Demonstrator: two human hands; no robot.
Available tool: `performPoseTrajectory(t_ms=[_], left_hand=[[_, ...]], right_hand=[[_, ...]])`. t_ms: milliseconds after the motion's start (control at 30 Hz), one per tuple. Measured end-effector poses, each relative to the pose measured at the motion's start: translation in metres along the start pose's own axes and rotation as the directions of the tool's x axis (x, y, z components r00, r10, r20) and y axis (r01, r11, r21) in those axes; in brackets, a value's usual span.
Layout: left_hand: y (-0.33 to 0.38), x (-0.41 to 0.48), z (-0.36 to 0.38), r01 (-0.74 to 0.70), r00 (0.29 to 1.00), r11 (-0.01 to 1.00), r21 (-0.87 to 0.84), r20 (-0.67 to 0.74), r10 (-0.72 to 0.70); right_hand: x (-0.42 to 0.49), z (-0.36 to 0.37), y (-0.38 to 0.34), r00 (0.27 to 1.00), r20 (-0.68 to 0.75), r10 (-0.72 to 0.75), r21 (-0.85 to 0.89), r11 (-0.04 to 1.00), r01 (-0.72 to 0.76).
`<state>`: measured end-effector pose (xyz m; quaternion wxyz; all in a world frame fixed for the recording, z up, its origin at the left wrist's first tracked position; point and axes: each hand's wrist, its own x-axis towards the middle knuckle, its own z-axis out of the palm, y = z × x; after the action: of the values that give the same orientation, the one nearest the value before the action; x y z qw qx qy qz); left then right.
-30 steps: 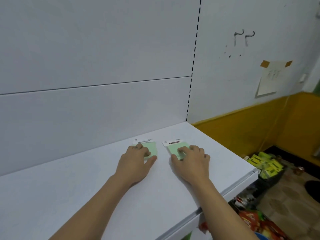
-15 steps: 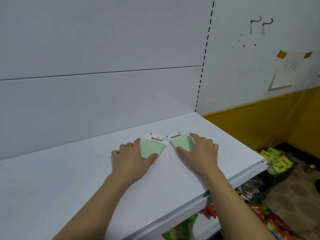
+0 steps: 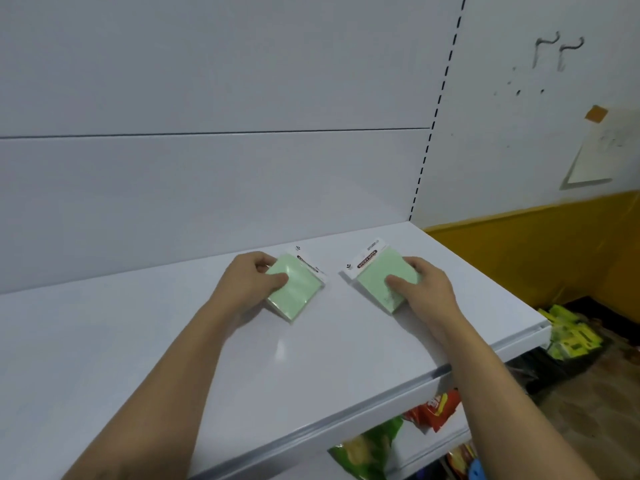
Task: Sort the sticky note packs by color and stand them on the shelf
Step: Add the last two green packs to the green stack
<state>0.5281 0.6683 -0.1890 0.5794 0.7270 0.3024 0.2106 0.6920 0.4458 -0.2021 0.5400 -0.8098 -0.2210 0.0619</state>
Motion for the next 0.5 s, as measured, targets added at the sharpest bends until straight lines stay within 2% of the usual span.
performPoseTrajectory(t_ms=[100, 200, 367, 500], left_hand=[[0.016, -0.006, -0.01, -0.036, 0.999, 0.993, 0.113, -0.015, 0.038], [0.028, -0.01, -0.033, -0.073, 0.996, 0.988, 0.133, -0.04, 0.079], [0.033, -0.022, -0.092, -0.102, 0.973, 0.974, 0.201, -0.184, 0.139], [0.028, -0.042, -0.148, -0.094, 0.929, 0.974, 0.205, -0.335, 0.16]], right_hand=[[0.0, 0.0, -0.019, 0.991, 0.131, 0.037, 0.067, 0.997, -0.046], [-0.001, 0.008, -0.042, 0.989, 0.15, -0.018, 0.11, 0.994, 0.002], [0.001, 0.051, -0.08, 0.973, 0.196, -0.12, 0.08, 0.991, 0.106], [-0.006, 0.096, -0.115, 0.947, 0.25, -0.201, 0.064, 0.979, 0.191]])
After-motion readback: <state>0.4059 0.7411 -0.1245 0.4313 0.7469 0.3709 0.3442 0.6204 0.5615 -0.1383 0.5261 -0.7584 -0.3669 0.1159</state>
